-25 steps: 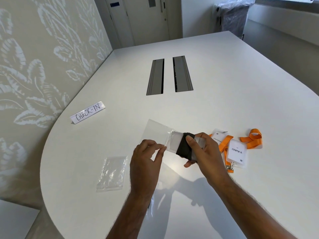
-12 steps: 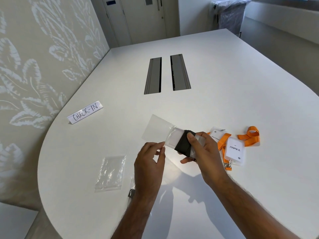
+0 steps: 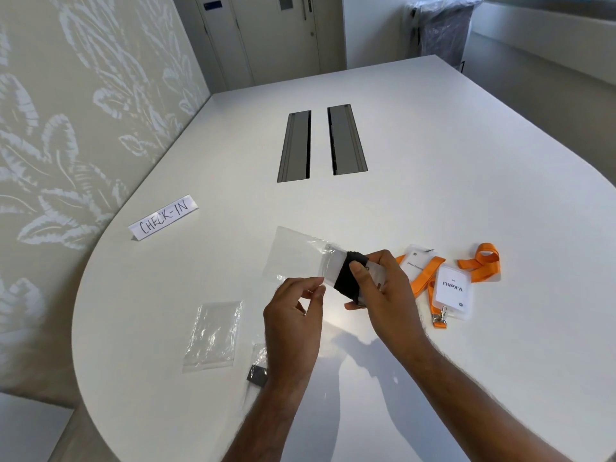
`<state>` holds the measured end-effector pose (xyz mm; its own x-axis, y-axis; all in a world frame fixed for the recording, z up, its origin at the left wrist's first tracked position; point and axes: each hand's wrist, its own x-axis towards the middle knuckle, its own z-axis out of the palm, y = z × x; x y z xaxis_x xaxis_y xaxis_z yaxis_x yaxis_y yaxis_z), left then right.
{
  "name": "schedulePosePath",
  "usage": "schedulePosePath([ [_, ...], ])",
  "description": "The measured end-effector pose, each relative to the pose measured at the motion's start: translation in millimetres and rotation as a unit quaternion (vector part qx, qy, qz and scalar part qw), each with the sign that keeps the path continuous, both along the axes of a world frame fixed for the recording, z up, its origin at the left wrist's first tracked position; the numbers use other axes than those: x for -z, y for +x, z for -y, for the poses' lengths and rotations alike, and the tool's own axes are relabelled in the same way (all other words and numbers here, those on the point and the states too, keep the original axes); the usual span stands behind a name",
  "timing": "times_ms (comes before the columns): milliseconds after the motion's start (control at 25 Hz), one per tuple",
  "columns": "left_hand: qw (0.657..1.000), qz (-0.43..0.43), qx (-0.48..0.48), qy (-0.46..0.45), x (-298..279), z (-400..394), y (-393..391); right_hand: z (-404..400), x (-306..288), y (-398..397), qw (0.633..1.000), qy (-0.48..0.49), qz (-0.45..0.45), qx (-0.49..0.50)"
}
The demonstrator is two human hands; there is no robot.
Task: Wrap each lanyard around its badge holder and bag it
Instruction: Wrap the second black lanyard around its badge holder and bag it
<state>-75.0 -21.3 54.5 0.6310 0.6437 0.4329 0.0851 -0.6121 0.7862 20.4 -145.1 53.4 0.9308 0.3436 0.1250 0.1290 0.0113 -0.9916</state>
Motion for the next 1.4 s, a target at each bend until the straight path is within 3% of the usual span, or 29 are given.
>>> schedulePosePath([
  [200,1.000,0.019,-0.005,0.006,-0.3,5.2,0.1,-0.2,2.5,-3.7,0.999,0.028,-0.002,-0.016],
  [320,0.999,0.018,-0.004,0.030,-0.3,7.7,0.2,-2.4,2.4,-6.2,0.994,0.087,-0.068,-0.020],
  [400,0.999,0.013,-0.005,0.040,0.6,9.8,0.0,-4.4,3.6,-7.9,0.994,0.070,-0.086,0.000],
  [680,0.996,0.050,0.020,0.068,-0.3,7.6,-0.4,-6.6,7.3,-10.6,0.999,0.041,-0.032,-0.008],
  [920,0.993,0.028,0.028,0.107,3.3,14.8,-2.0,-7.7,0.0,-4.7,0.980,0.136,-0.148,0.002],
  [1240,0.986,0.032,0.030,0.162,-1.8,11.5,0.0,-5.2,-2.2,-5.7,0.991,0.112,-0.053,-0.052],
  [1400,0.985,0.016,0.037,0.170,4.9,14.2,-3.5,-5.7,-2.1,-0.1,0.981,0.152,-0.108,-0.058],
])
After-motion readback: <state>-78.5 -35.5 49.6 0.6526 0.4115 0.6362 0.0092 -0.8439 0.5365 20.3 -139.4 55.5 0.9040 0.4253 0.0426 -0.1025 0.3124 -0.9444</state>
